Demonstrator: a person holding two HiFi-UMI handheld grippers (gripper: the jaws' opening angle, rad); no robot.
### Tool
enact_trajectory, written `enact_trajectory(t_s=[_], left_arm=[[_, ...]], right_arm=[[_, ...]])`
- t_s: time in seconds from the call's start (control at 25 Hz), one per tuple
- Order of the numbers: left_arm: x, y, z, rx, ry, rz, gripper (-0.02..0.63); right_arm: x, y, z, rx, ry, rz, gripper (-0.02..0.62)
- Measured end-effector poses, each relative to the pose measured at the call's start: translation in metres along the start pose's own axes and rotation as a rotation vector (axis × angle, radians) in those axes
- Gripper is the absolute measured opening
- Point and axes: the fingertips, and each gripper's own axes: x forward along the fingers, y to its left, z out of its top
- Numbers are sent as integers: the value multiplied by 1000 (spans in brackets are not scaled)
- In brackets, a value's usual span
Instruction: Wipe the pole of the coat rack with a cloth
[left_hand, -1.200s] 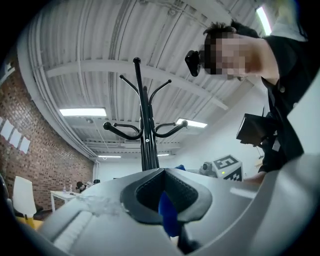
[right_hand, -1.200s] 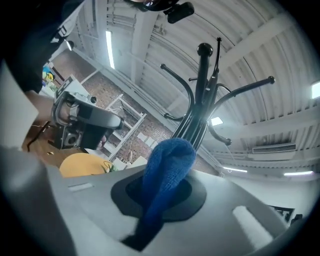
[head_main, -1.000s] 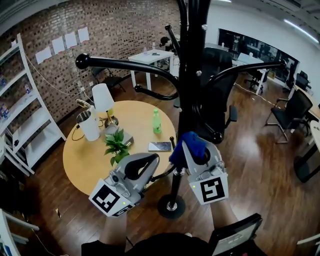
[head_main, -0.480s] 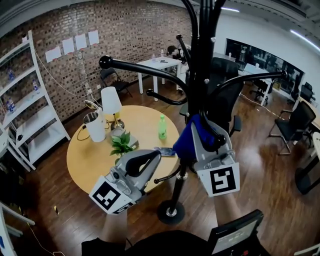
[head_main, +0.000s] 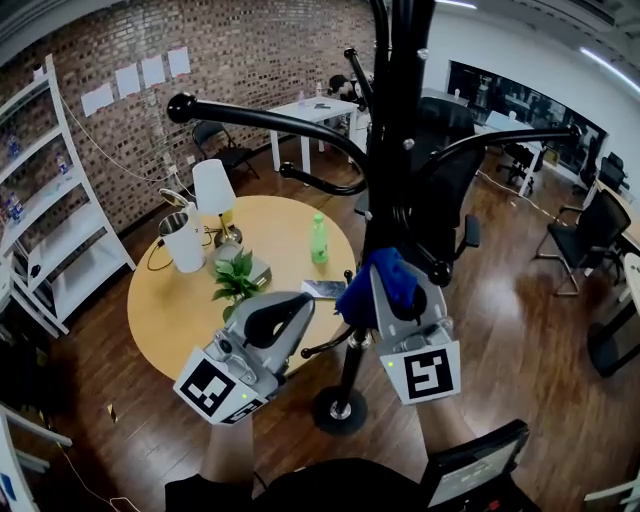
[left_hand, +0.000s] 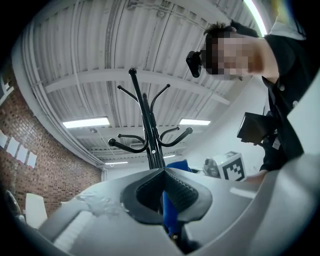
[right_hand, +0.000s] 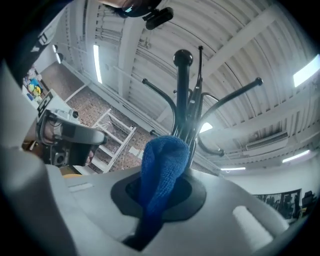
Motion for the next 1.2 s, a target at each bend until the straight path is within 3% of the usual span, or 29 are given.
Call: enact_trajectory(t_s=[0.28, 0.52, 0.72, 1.04, 1.2], left_arm=[[5, -4, -15, -35, 28, -15, -6], [5, -13, -24, -50, 57, -34, -6], [4, -17, -24, -55, 67, -38, -6], [2, -22, -29, -63, 85, -34, -6], [2, -18, -31, -65, 83, -27, -6]], right_arm=[[-44, 49, -117, 87, 300, 20, 21], [-72, 82, -186, 66, 398, 7, 21], [-84, 118, -241, 93, 486, 120, 21], [-90, 118, -243, 113, 489, 130, 21], [-87, 102, -221, 119, 456, 100, 21]])
